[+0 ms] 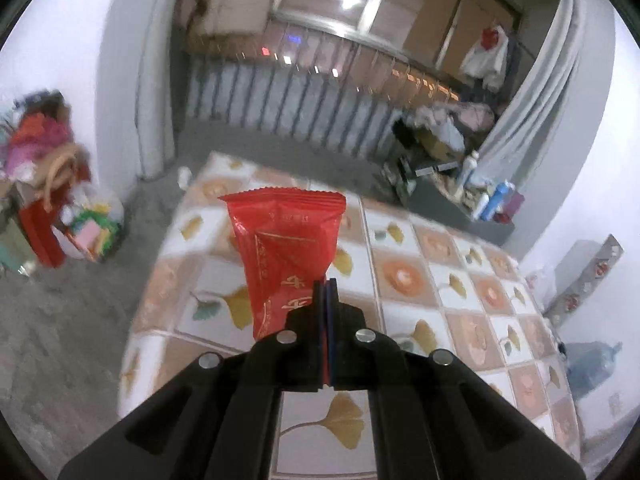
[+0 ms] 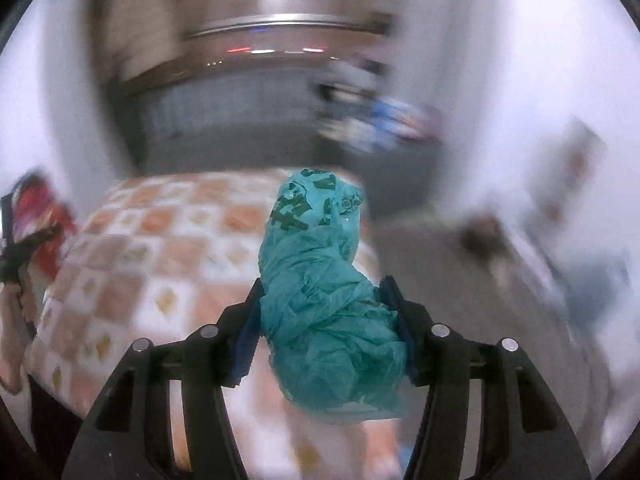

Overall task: Collect trash
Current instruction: 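Carry wrapper and teal bag to the basket and open both grippers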

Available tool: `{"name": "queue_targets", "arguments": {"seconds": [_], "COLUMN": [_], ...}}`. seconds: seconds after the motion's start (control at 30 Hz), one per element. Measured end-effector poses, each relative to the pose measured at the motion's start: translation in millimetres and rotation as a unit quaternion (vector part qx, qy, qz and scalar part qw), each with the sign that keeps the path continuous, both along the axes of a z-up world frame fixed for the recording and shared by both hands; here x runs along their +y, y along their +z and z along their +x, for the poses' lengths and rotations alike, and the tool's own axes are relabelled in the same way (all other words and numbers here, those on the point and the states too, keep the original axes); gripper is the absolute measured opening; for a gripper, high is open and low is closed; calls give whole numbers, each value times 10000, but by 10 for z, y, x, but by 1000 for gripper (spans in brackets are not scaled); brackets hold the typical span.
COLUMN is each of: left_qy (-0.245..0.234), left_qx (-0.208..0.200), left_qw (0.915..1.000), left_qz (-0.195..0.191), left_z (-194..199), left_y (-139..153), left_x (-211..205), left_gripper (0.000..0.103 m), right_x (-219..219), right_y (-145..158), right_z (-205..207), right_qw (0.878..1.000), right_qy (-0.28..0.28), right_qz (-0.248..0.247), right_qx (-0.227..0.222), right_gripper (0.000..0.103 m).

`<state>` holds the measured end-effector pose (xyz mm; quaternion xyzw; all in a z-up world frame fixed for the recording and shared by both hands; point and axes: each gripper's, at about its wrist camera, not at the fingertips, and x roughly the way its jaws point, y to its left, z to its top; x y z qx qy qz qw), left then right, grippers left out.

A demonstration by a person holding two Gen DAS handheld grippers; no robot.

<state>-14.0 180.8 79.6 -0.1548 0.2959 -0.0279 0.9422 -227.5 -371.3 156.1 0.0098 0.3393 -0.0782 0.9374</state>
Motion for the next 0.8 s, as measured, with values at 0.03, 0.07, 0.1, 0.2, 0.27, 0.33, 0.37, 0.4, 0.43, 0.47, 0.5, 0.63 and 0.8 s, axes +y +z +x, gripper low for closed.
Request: {"name": "queue_targets", "arguments": {"seconds": [0.03, 0.07, 0.1, 0.2, 0.27, 0.33, 0.37, 0.4, 0.43, 0.47, 0.5, 0.63, 0.8], "left_qy": [43, 104, 144, -21, -452, -878, -1026, -1165, -1343, -1462, -1542, -1802, -2380], "left_qx": [-170, -372, -569, -1011, -1193, -1123, -1058, -993, -911, -855, -827, -677, -398], "left_qw": [9998, 9992, 9983, 9948, 9917, 9896, 9888, 9877, 9862, 9851, 9843, 9813, 9697], "left_qz": [-3, 27, 54, -82, -178, -212, -253, -306, -331, -287, -234, 29, 378], "left_z": [-79, -190, -332, -767, -1094, -1356, -1439, -1516, -1605, -1699, -1795, -1978, -2057], "left_y": [77, 169, 257, 418, 491, 526, 528, 525, 511, 491, 463, 379, 266], "left_x": [-38, -109, -205, -502, -796, -1089, -1181, -1266, -1375, -1486, -1592, -1898, -2367], "left_gripper": [1, 1, 1, 1, 1, 1, 1, 1, 1, 1, 1, 1, 1], "right_x": [-237, -369, -570, -1031, -1172, -1260, -1286, -1293, -1296, -1342, -1410, -1687, -1571], "right_y": [-125, -248, -485, -1329, -1858, -2293, -2540, -2760, -2983, -3335, -3678, -4606, -4389], "right_z": [-350, -552, -805, -1197, -1209, -1108, -997, -886, -779, -680, -639, -849, -775], "right_qw": [9990, 9967, 9909, 9626, 9458, 9377, 9350, 9345, 9344, 9298, 9175, 8417, 8606], "right_qy": [-413, -723, -1099, -1745, -1807, -1763, -1709, -1654, -1607, -1599, -1690, -2221, -1637], "right_qz": [105, 245, 553, 1586, 2063, 2214, 2163, 1981, 1731, 1369, 1206, 2130, 2013], "right_qx": [138, 275, 547, 1331, 1740, 2016, 2232, 2452, 2668, 3021, 3391, 4438, 4382], "right_gripper": [54, 55, 55, 54, 54, 54, 56, 62, 69, 85, 85, 67, 85]}}
